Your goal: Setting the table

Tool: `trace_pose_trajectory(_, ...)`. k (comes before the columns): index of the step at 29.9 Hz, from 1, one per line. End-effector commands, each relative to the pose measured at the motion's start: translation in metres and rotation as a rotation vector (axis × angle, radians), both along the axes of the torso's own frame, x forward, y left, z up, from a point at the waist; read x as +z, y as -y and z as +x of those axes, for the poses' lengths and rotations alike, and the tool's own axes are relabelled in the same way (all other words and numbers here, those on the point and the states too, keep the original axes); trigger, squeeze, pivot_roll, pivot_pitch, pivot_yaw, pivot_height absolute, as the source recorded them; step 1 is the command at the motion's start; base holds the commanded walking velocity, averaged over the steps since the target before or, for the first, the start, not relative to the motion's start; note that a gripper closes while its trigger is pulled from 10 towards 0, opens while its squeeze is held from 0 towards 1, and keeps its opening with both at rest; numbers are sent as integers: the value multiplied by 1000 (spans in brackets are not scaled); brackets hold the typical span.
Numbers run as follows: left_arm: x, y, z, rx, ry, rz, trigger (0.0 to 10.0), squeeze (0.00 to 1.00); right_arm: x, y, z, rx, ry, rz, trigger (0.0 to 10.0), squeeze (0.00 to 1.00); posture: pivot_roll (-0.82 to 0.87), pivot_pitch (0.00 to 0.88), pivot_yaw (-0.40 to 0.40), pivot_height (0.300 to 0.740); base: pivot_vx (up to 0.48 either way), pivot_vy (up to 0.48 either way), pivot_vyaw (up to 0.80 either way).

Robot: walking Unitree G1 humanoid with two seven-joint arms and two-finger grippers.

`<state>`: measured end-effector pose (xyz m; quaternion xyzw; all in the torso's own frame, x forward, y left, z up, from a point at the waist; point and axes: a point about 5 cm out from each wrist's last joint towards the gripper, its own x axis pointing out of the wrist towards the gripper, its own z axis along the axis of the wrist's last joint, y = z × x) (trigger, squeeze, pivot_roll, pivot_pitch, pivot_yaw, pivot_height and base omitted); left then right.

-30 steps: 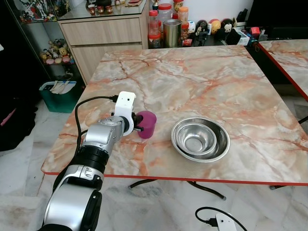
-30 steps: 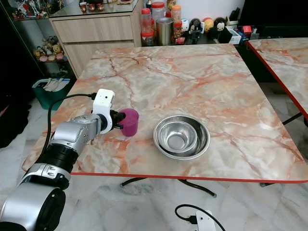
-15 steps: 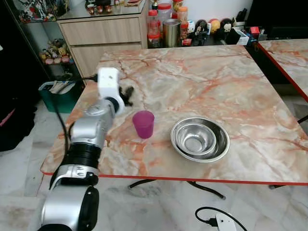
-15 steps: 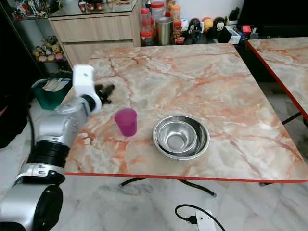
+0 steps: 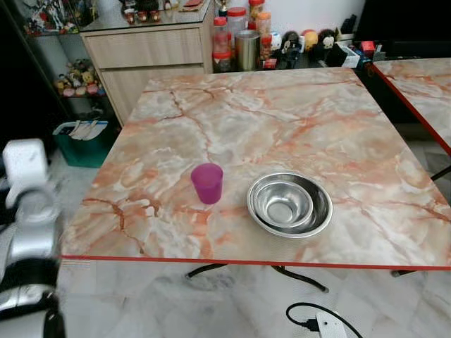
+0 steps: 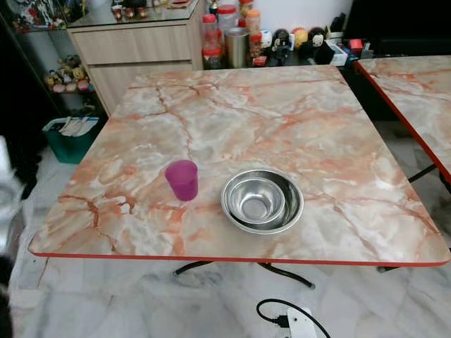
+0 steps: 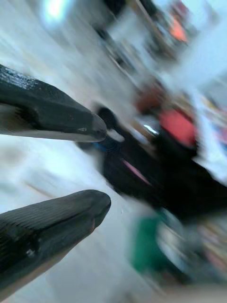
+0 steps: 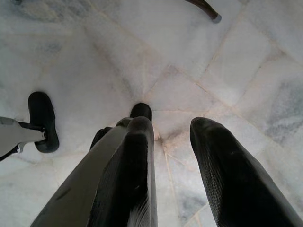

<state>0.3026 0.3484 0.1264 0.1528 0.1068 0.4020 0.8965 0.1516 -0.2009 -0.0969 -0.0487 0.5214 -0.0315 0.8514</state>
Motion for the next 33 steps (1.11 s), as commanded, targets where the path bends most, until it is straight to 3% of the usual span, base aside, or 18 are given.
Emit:
trace_pose_trajectory(1, -42, -15, -32, 135, -158, -21, 10000, 0, 0, -3, 0, -2, 3, 7, 10000, 0, 9, 23, 71, 740, 0, 0, 0)
trace_pose_trajectory(2, -42, -15, -32, 135, -158, -21, 10000, 0, 0, -3, 0, -2, 3, 7, 10000, 0, 9, 23, 71, 740, 0, 0, 0)
trace_pose_trajectory(4, -73, -14, -53, 168, -274, -69, 10000, 0, 0, -3, 0, -4, 3, 7, 10000, 0, 9, 20, 70, 740, 0, 0, 0)
trace_pose_trajectory(6, -76, -14, -55, 171, -285, -74, 10000, 0, 0, -3, 0, -4, 3, 7, 10000, 0, 9, 20, 70, 740, 0, 0, 0)
trace_pose_trajectory(8, -100, -6, -69, 148, -365, -140, 10000, 0, 0, -3, 0, -5, 3, 7, 10000, 0, 9, 15, 72, 740, 0, 0, 0)
trace_pose_trajectory(14, -122, 7, -79, 97, -443, -199, 10000, 0, 0, -3, 0, -5, 2, 8, 10000, 0, 6, 13, 73, 740, 0, 0, 0)
trace_pose_trajectory(17, -153, 53, -77, -177, -538, -355, 10000, 0, 0, -4, 0, -8, 5, 10, 10000, 0, 5, 2, 76, 740, 0, 0, 0)
trace_pose_trajectory(18, -153, 53, -77, -177, -538, -355, 10000, 0, 0, -4, 0, -8, 5, 10, 10000, 0, 5, 2, 76, 740, 0, 0, 0)
trace_pose_trajectory(19, -160, 66, -77, -244, -565, -381, 10000, 0, 0, -4, 0, -9, 5, 10, 10000, 0, 4, 0, 77, 740, 0, 0, 0)
trace_pose_trajectory(22, -169, 84, -79, -333, -610, -395, 10000, 0, 0, -4, 1, -12, 7, 11, 10000, 0, 1, 0, 78, 740, 0, 0, 0)
trace_pose_trajectory(24, -169, 84, -79, -333, -610, -395, 10000, 0, 0, -4, 1, -12, 7, 11, 10000, 0, 1, 0, 78, 740, 0, 0, 0)
trace_pose_trajectory(27, -183, 102, -90, -352, -687, -413, 10000, 0, 0, -3, 0, -27, 12, 20, 10000, 0, -11, 0, 75, 740, 0, 0, 0)
trace_pose_trajectory(33, -191, 108, -101, -397, -769, -382, 10000, 0, 0, -1, 1, 2, 14, -7, 10000, 0, -19, 6, 78, 740, 0, -327, 267)
